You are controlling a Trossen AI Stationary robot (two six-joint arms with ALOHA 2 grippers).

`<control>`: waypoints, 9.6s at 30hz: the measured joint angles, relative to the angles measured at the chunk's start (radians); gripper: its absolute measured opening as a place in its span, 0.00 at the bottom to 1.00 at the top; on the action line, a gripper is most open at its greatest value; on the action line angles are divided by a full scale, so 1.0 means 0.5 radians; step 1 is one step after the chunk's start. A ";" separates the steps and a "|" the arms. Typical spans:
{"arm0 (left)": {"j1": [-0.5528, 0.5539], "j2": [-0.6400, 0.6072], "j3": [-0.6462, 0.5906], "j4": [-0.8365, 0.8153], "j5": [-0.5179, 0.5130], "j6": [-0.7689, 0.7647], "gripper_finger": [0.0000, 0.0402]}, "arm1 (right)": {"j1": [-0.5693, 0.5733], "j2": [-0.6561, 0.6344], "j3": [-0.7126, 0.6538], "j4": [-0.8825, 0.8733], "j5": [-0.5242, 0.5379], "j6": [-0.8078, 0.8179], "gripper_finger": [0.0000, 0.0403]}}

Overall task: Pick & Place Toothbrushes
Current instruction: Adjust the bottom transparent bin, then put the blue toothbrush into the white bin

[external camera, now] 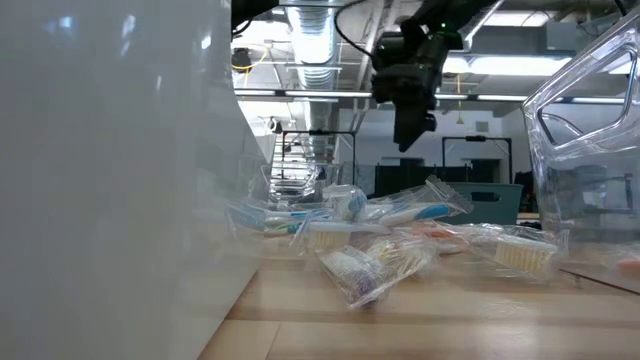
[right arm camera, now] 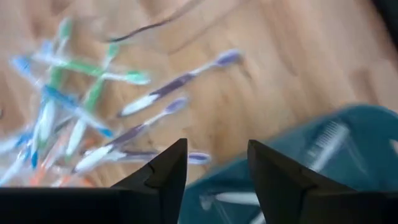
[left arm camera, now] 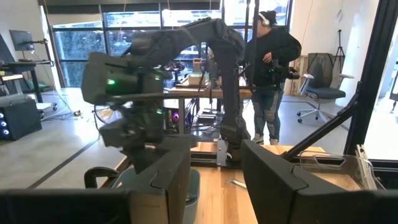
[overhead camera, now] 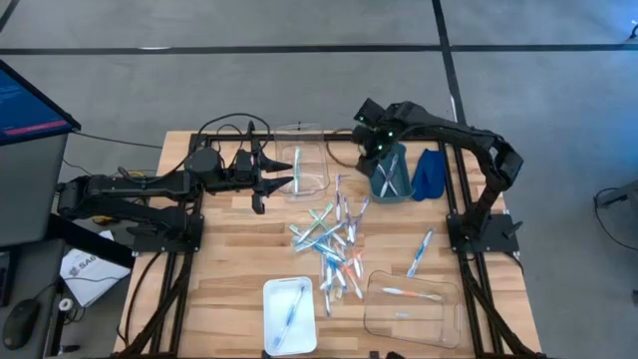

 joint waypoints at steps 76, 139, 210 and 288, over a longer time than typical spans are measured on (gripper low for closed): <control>0.000 0.001 0.000 -0.024 -0.001 -0.042 0.34 | 2.537 -0.361 -0.520 -0.201 0.312 1.775 0.00; 0.000 0.001 0.000 0.015 -0.024 -0.042 0.34 | 2.661 -0.360 -1.241 -0.369 0.236 2.154 0.00; 0.000 0.002 0.000 0.015 -0.024 -0.041 0.34 | 2.549 -0.500 -0.788 0.188 1.371 1.670 0.00; 0.000 0.002 0.000 -0.004 -0.023 -0.026 0.34 | 2.379 -0.504 -0.270 -1.014 2.147 2.816 0.00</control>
